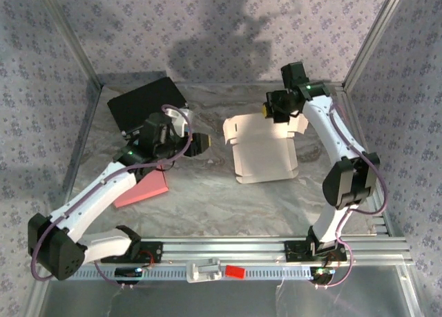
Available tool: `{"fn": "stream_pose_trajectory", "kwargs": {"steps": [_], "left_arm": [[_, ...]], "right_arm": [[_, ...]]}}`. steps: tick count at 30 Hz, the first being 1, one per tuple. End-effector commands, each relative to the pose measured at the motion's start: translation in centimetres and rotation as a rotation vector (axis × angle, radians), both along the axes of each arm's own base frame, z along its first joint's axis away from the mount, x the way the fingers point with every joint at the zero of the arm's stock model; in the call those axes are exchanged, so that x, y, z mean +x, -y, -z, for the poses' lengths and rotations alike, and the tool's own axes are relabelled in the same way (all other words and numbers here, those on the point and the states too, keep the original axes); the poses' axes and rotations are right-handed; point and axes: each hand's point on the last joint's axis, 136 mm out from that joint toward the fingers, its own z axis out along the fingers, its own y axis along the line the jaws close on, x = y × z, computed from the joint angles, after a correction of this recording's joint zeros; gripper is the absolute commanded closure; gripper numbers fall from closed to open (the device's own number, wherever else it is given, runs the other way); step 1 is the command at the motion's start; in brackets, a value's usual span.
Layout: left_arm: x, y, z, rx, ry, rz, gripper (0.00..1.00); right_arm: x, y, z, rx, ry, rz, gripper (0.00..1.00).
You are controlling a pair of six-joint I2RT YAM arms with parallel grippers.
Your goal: Fold the paper box
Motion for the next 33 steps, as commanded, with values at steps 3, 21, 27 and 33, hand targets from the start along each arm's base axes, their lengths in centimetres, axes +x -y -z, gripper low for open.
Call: {"fn": "stream_pose_trajectory", "kwargs": {"steps": [3,21,27,33], "left_arm": [[2.4,1.7,0.2,0.078,0.14,0.059,0.37],[6.8,4.0,8.3,0.333,0.175,-0.046,0.4],[7.0,5.2,8.7,0.309,0.141,-0.016,0.74],[7.1,5.1,9.6,0.306,0.107,-0.036,0.96]], "right_arm": [[0.2,-0.5,-3.6,0.028,0.082,-0.051,1.0],[-1.5,-2.5,-0.3,0.051,0.02,-0.115,1.0],[-1.1,-2.9,0.2,0.063,0.02,-0.134,1.0],[-1.0,-3.7,1.0,0.086,0.011,-0.161,1.0]]}}
